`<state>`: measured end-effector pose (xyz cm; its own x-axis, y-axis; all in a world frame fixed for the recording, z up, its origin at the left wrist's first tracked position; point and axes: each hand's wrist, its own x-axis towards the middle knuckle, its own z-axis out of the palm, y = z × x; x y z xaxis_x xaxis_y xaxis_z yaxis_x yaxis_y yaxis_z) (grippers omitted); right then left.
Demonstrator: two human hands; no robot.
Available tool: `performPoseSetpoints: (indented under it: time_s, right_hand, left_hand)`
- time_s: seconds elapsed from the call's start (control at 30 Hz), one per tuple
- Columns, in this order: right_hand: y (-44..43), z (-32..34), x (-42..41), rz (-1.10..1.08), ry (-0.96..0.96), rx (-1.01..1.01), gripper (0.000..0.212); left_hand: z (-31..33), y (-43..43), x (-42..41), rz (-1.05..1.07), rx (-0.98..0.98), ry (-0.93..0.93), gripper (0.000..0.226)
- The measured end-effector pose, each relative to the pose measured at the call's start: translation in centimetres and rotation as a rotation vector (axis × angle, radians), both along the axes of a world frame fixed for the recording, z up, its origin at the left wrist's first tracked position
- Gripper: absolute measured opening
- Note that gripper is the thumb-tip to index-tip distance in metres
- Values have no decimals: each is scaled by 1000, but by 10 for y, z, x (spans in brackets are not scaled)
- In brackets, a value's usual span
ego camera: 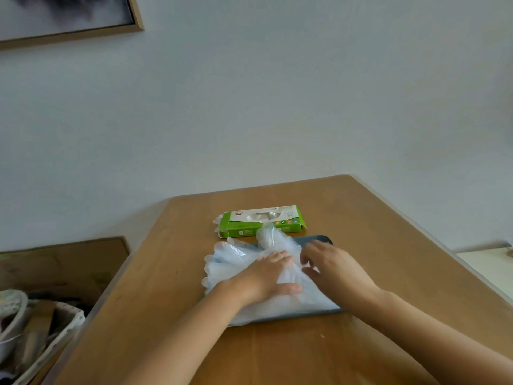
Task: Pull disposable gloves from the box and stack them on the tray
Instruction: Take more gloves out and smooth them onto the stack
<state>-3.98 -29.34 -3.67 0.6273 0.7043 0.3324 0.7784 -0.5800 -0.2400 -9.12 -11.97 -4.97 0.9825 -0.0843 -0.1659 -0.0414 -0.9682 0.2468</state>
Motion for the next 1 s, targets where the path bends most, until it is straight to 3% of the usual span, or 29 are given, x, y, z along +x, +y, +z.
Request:
performPoseSetpoints:
  time_s: [0.1, 0.27, 0.47, 0.57, 0.63, 0.7, 0.77, 0.83, 0.93, 1.0]
  right_hand:
    - [4, -13, 0, 99, 124, -207, 30]
    - [-11, -12, 24, 152, 251, -426, 70]
    - [-16, -6, 30, 226, 259, -546, 94]
    - [-15, -3, 35, 233, 232, -600, 97]
    - [-14, 2, 37, 237, 222, -635, 96]
    - [-12, 13, 38, 238, 250, -671, 93]
    - [-6, 27, 44, 209, 310, -635, 84]
    - [6, 39, 57, 175, 360, -446, 62]
    - [37, 50, 88, 169, 224, -160, 23]
    - [64, 51, 111, 178, 148, -69, 21]
  left_hand:
    - [-3, 7, 2, -5, 145, -27, 87]
    - [-6, 25, 7, -17, 280, -69, 94]
    - [-11, 55, 12, 138, 210, -79, 84]
    - [-14, 67, 9, 190, 193, -83, 95]
    - [-10, 74, 6, 223, 189, -64, 114]
    - [-1, 82, 3, 268, 167, -8, 118]
    - [9, 89, 3, 311, 89, 5, 109]
    - [14, 101, 9, 361, -88, -78, 96]
    - [17, 121, 24, 457, -304, -265, 88]
    - [16, 132, 34, 502, -339, -366, 61]
